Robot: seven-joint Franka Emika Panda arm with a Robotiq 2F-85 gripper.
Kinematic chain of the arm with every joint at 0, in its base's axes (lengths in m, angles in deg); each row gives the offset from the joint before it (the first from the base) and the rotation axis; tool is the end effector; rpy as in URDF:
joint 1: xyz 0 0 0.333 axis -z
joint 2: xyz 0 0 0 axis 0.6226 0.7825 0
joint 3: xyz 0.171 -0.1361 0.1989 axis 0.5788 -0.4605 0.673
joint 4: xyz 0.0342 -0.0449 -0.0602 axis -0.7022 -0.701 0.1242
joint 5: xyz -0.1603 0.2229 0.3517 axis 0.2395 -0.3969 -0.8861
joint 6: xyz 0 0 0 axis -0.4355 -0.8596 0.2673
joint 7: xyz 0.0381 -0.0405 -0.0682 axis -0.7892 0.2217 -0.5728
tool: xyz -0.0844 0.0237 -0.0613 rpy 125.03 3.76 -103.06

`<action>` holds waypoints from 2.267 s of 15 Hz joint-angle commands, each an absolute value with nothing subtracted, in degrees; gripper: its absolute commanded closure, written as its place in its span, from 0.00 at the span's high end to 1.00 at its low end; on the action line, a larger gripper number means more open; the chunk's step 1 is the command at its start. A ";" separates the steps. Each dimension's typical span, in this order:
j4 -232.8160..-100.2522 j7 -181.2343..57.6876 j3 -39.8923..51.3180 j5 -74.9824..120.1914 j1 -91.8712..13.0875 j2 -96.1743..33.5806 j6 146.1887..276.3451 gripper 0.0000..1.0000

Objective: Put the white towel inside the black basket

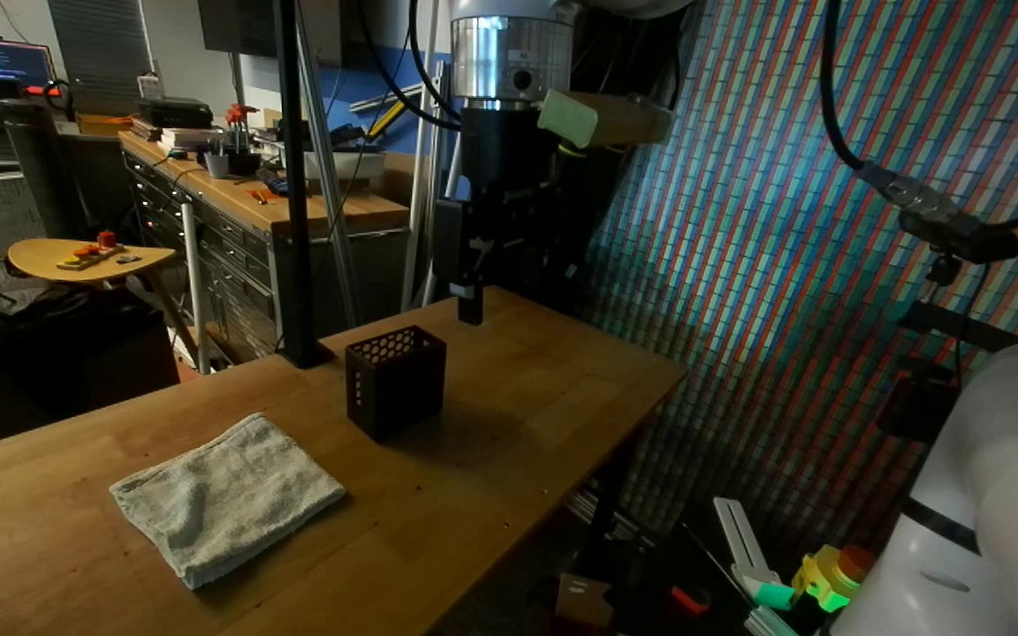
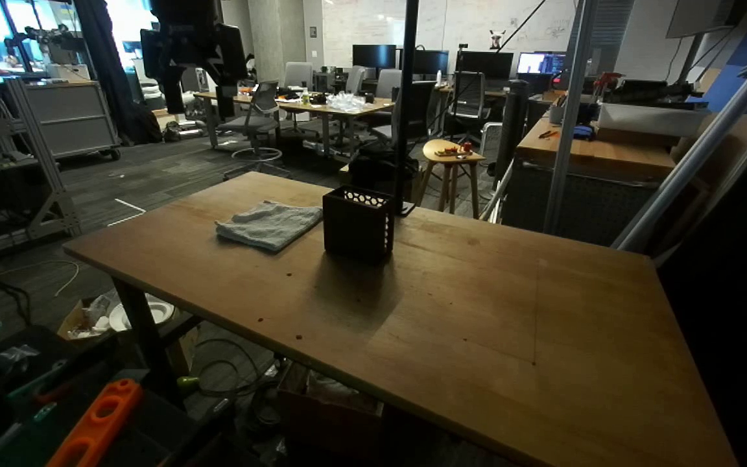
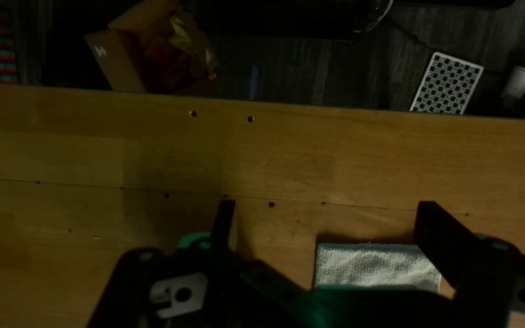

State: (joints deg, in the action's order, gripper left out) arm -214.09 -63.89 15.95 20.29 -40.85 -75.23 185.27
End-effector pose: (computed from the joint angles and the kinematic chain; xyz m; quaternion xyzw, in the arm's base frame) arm 0.4491 0.0665 0.4274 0.9977 0.0483 -0.0326 0.0334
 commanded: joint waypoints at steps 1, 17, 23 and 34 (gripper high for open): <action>-214.00 -63.63 15.40 20.55 -41.50 -75.18 185.15 1.00; -201.35 -67.59 18.42 24.91 -44.83 -59.38 197.62 1.00; -189.05 -71.54 18.37 32.40 -44.97 -46.29 201.78 1.00; -163.14 -82.56 19.11 28.83 -46.05 -19.39 202.57 1.00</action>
